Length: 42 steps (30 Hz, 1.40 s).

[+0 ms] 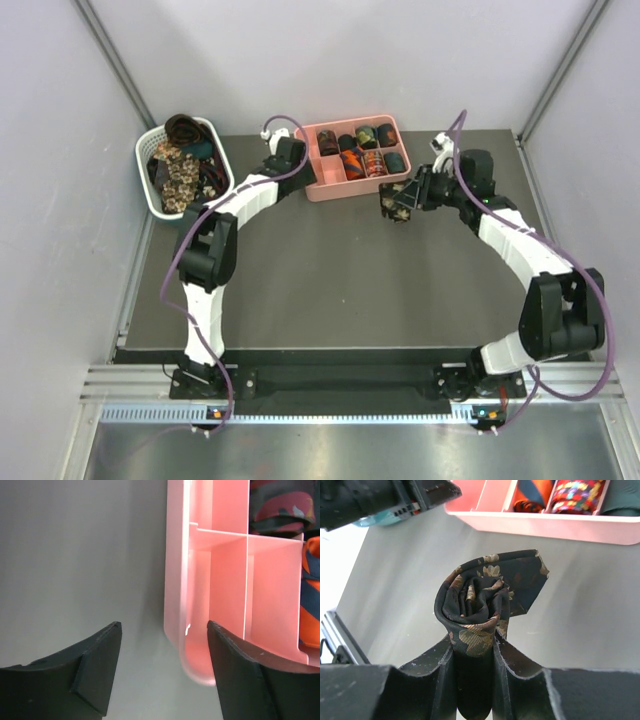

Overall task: Roll the ties
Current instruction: Place the rolled tie into the container

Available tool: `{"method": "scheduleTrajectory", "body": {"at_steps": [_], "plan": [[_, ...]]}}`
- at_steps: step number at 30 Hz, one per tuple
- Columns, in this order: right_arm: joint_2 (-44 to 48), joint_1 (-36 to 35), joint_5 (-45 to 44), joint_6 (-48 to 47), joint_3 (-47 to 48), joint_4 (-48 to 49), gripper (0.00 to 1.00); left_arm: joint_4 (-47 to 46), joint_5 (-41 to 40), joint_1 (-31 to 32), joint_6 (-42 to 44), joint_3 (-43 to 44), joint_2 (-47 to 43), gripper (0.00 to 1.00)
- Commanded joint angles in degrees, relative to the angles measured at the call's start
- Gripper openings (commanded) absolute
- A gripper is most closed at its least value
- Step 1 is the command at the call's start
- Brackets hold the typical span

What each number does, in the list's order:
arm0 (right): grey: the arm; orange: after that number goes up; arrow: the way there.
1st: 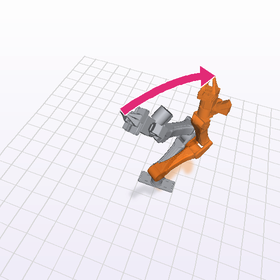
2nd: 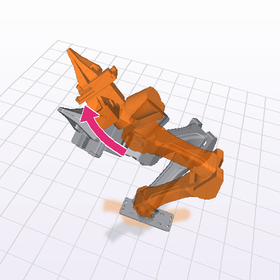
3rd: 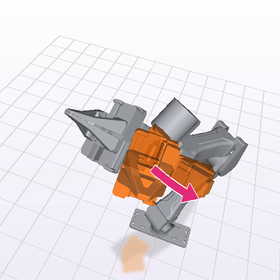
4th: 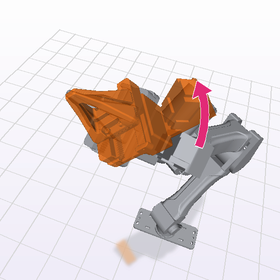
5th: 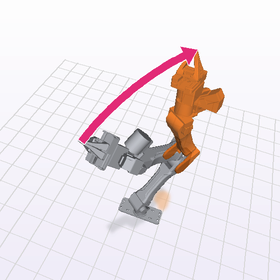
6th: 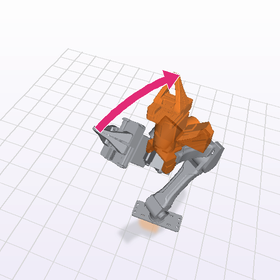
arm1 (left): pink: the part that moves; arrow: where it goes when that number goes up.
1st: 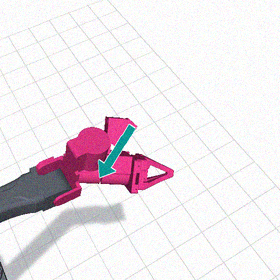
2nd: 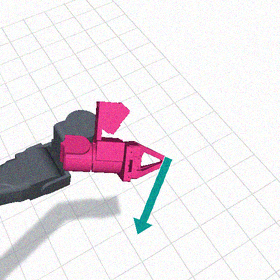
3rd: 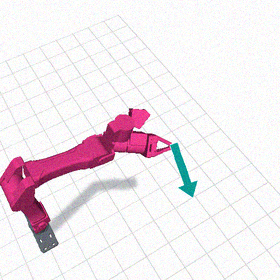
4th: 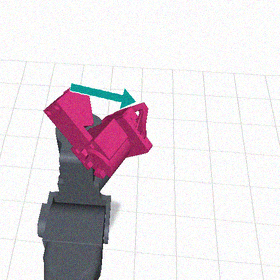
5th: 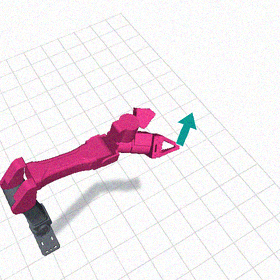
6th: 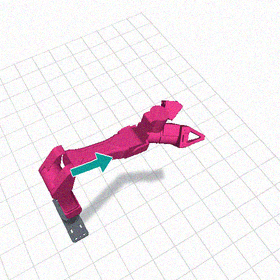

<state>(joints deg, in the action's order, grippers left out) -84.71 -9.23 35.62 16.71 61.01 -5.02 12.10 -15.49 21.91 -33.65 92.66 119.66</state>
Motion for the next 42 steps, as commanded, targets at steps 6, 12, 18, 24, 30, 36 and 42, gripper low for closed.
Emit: {"method": "scheduleTrajectory", "body": {"at_steps": [6,12,18,24,30,36,42], "plan": [[5.69,1.32,-5.81,-1.24,1.3,-3.5,0.0,2.93,2.21,-0.03,-0.02,6.13,4.71,0.25],[7.98,2.29,-8.98,-1.77,1.65,-6.75,0.0,2.49,3.18,0.24,0.51,-0.01,-0.03,0.0],[8.59,2.29,-11.52,-2.56,3.84,-12.64,0.0,2.41,6.77,1.29,-2.28,-9.5,-7.59,0.0],[8.86,2.38,-11.8,-3.26,4.55,-15.72,0.0,1.44,9.76,3.48,-4.22,-20.22,-14.88,0.0],[9.21,1.33,-12.32,-3.7,4.2,-17.57,0.0,0.74,11.53,7.09,-8.09,-27.34,-20.15,0.0],[9.3,-2.27,-15.22,-3.61,4.2,-19.06,0.0,0.82,8.99,12.89,-11.08,-29.91,-23.32,0.0],[7.72,-9.39,-21.46,-2.91,5.25,-20.38,0.0,1.97,3.71,17.02,-15.3,-32.28,-26.13,0.06]]}}
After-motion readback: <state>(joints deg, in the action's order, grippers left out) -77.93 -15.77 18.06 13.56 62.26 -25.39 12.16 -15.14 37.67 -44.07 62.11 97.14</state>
